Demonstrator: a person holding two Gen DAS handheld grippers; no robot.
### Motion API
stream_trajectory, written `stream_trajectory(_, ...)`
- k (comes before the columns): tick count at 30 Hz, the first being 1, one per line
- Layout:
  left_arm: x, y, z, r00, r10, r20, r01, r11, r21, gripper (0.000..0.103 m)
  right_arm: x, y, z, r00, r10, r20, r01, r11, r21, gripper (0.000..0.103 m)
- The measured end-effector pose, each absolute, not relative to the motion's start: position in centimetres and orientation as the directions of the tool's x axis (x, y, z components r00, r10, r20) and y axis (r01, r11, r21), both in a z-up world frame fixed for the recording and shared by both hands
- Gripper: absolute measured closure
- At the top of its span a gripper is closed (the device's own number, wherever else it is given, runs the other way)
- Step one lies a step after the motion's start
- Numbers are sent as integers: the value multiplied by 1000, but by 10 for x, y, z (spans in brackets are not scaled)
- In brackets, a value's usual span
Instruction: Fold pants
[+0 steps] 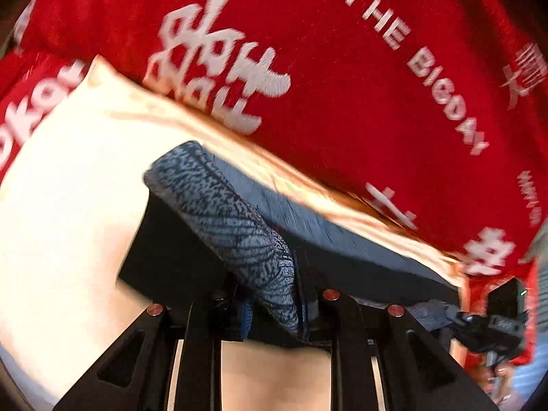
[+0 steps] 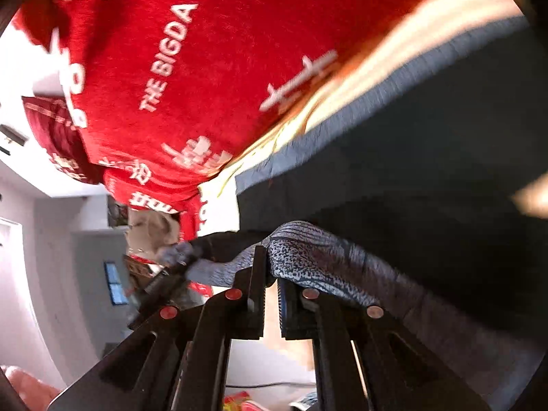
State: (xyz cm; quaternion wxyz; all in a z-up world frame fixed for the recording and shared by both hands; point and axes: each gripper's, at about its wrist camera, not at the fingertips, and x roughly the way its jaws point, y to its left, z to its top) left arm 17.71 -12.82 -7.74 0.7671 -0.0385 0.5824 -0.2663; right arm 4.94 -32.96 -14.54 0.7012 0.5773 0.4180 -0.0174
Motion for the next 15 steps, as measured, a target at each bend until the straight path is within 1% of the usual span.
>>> stream_trajectory(2, 192, -150, -99, 199, -399, -895, 381, 873, -305, 81, 82, -353, -164, 618, 469, -631, 529, 346, 775, 94)
stream_trajectory(3, 200, -159, -113, 202, -370, -907, 380, 883, -276, 77, 94, -363, -177, 599, 474, -646, 542, 354, 762, 94)
stream_trajectory(4, 206, -165, -124, 207, -346, -915, 372, 893, -254, 70, 104, -371, -193, 577, 482, -659, 556, 359, 750, 94)
stream_trajectory(5, 212, -172, -136, 216, -317, -924, 359, 905, -227, 68, 114, -379, -209, 560, 483, -673, 574, 360, 736, 94)
stream_trajectory(6, 218, -177, -148, 214, -290, -933, 348, 915, -204, 62, 118, -384, -221, 548, 486, -681, 587, 357, 727, 94)
stream_trajectory(7, 223, -180, -158, 214, -274, -938, 338, 921, -192, 60, 124, -389, -236, 532, 494, -687, 602, 350, 718, 94)
stream_trajectory(9, 228, -181, -162, 218, -266, -939, 328, 926, -186, 59, 130, -395, -256, 529, 497, -688, 621, 326, 713, 94)
stream_trajectory(11, 229, -181, -153, 212, -263, -941, 322, 928, -187, 59, 130, -397, -258, 544, 496, -677, 623, 302, 722, 94)
stream_trajectory(12, 229, -180, -144, 222, -264, -939, 323, 928, -185, 58, 130, -396, -254, 537, 498, -681, 623, 311, 718, 92)
stream_trajectory(14, 227, -170, -122, 271, -254, -928, 318, 934, -163, 40, 132, -392, -236, 515, 489, -704, 605, 374, 703, 72)
stream_trajectory(15, 225, -162, -109, 313, -237, -920, 312, 940, -136, 26, 132, -388, -224, 507, 484, -713, 586, 413, 697, 52)
